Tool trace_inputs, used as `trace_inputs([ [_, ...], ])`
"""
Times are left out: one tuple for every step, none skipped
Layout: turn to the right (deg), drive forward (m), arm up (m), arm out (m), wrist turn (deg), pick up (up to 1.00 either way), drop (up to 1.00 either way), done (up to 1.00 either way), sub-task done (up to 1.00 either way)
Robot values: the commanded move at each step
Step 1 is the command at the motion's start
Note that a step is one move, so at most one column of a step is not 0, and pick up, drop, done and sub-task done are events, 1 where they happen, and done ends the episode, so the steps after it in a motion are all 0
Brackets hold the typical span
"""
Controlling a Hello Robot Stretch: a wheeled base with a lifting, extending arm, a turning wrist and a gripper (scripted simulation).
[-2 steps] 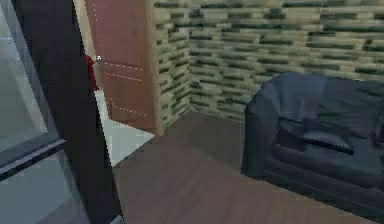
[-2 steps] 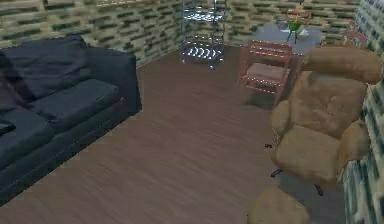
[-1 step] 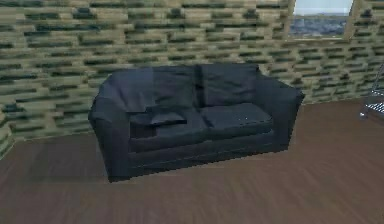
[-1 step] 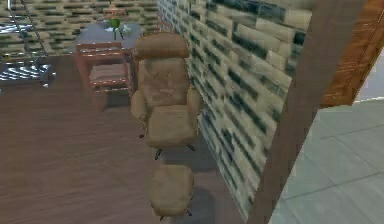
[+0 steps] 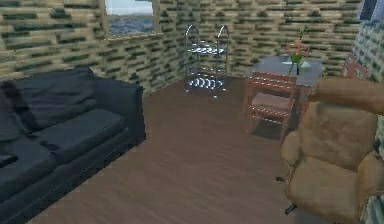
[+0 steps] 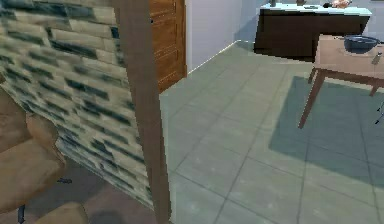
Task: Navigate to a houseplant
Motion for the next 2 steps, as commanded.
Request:
trace_inputs([
  [9.0,0.00,0.00,0.00,0.0,0.00,0.00,0.00,0.00],
  [0.0,0.05,0.00,0.00,0.0,0.00,0.00,0.00,0.00],
])
